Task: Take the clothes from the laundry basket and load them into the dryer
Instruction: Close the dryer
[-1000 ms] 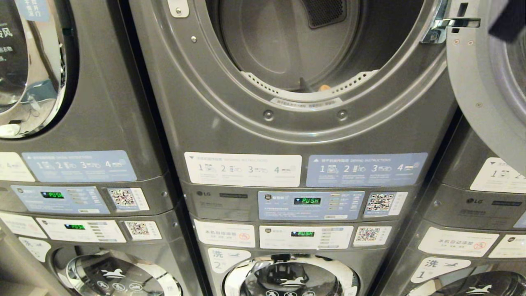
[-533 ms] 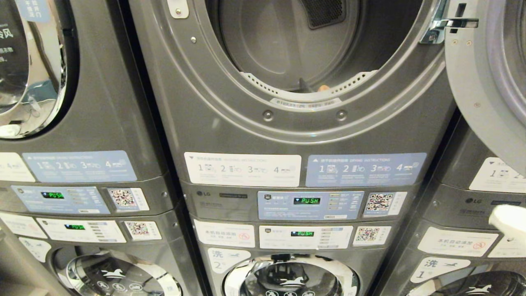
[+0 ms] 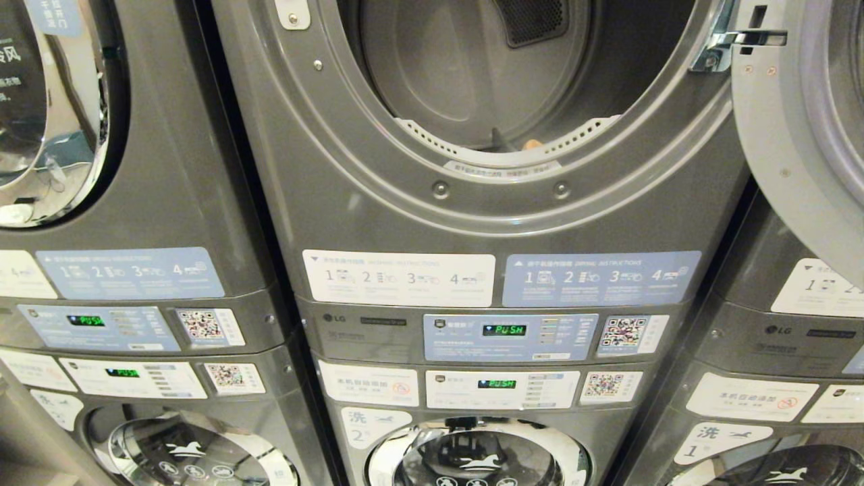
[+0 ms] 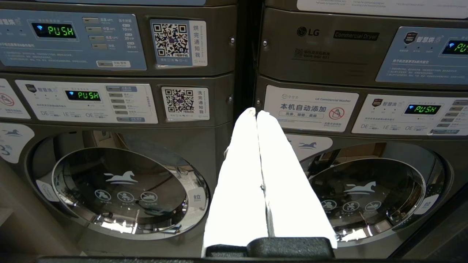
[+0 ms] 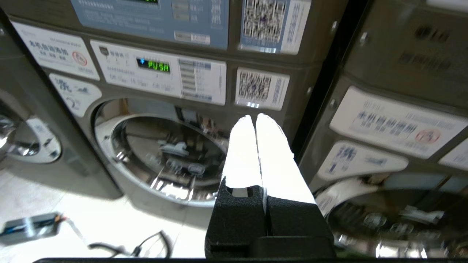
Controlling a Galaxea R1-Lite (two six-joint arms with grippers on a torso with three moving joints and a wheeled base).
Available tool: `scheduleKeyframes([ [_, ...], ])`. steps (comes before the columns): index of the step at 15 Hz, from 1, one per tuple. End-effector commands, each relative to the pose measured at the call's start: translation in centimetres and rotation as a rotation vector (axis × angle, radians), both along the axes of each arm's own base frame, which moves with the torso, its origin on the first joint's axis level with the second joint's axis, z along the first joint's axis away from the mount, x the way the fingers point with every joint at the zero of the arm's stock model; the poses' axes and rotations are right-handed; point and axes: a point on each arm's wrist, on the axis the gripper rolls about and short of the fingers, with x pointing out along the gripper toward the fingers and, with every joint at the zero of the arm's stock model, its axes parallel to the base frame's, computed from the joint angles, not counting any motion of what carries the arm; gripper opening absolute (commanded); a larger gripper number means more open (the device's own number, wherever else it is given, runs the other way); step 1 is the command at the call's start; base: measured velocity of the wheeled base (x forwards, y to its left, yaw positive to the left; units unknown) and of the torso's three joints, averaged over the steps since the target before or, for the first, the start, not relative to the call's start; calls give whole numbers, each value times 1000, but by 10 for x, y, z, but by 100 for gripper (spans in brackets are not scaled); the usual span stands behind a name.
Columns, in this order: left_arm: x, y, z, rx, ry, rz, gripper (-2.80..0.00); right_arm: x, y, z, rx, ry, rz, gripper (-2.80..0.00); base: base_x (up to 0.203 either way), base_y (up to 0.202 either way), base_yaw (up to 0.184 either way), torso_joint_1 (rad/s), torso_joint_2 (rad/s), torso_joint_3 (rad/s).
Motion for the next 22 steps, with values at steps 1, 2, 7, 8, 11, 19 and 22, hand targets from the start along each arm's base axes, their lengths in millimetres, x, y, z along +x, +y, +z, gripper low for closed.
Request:
scheduleKeyframes([
  [1,0,0,0,0,-1,1,-280,-13,0,-2,-46,-130,21,-280,0,0,0,0,0,0],
  [2,0,0,0,0,0,1,-280,-19,0,-4,-63,-166,30,-280,0,0,0,0,0,0],
  [7,0,0,0,0,-1,0,-280,-29,-4,-24,-80,-150,-135,-280,0,0,0,0,0,0],
  [8,0,0,0,0,0,-1,-280,-29,-4,-22,-56,-156,-145,-280,0,0,0,0,0,0],
  [11,0,0,0,0,-1,-1,-280,-29,-4,-22,-23,-154,-155,-280,0,0,0,0,0,0],
  [19,0,0,0,0,0,-2,-280,-29,-4,-22,3,-152,-166,-280,0,0,0,0,0,0],
  [22,0,0,0,0,-1,0,-280,-29,-4,-22,6,-152,-168,-280,-166,0,2,6,6,2],
])
